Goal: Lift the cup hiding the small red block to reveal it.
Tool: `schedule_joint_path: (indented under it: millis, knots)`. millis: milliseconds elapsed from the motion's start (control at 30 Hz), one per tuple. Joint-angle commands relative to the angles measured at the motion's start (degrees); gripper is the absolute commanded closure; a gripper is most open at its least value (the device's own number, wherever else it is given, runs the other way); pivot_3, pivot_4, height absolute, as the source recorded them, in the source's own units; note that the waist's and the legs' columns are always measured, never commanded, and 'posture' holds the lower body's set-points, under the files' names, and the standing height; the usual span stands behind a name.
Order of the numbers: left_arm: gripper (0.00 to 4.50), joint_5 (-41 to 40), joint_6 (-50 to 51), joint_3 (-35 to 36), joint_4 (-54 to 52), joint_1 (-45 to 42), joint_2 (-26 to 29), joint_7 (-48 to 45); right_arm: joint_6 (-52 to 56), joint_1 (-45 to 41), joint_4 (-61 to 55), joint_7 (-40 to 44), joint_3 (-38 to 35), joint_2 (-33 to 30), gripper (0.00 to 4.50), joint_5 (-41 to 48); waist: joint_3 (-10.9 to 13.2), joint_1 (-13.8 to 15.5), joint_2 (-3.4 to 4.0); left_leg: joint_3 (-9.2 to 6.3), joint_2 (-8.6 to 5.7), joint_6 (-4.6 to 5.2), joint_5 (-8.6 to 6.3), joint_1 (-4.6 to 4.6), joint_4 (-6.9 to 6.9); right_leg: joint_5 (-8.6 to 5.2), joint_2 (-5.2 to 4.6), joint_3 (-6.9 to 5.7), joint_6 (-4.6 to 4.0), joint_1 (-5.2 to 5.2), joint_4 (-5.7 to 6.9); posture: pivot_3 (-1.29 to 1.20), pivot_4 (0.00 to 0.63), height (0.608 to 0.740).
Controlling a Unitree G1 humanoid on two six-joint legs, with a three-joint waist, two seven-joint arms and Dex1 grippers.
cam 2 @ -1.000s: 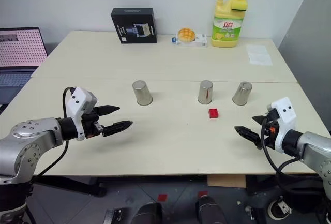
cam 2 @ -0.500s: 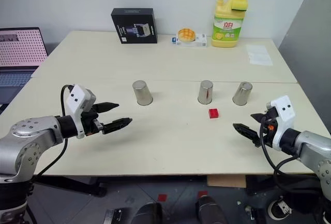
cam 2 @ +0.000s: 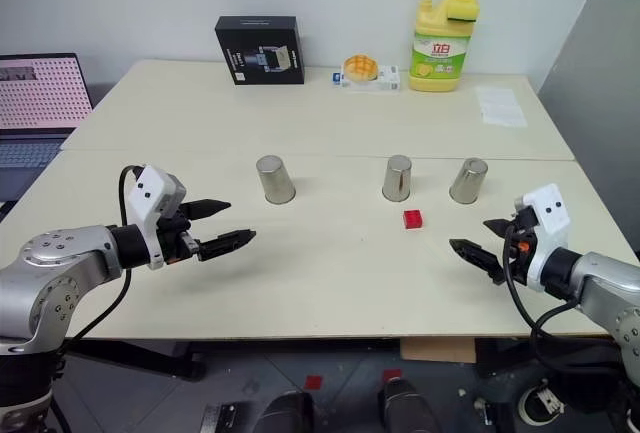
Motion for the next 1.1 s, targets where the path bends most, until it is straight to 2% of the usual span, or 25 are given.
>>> schedule_joint_path:
  millis: [33,1100]
  knots:
    - [0.0,-0.14,-0.49,0.41,-1.6,-0.01,0.66,-0.14,-1.18,-0.87,-0.58,0.44,-0.42,-0.98,0.04,0.76,0.0,0.0,0.0,0.0,0.0,0.0,0.0,0.0,0.0,0.0,0.0,-0.01,0.0,0.0,0.01,0.0,0.15,0.74]
    - [0.0,0.38,-1.08,0.96,-1.37,0.14,0.88,0.13,-3.37,-1.47,0.86,0.28,1.14,-1.41,0.04,-0.03,0.0,-0.02,0.0,0.05,-0.03,0.0,0.0,0.26,0.07,-0.03,0.02,0.08,-0.05,0.03,0.44,0.0,0.15,0.74]
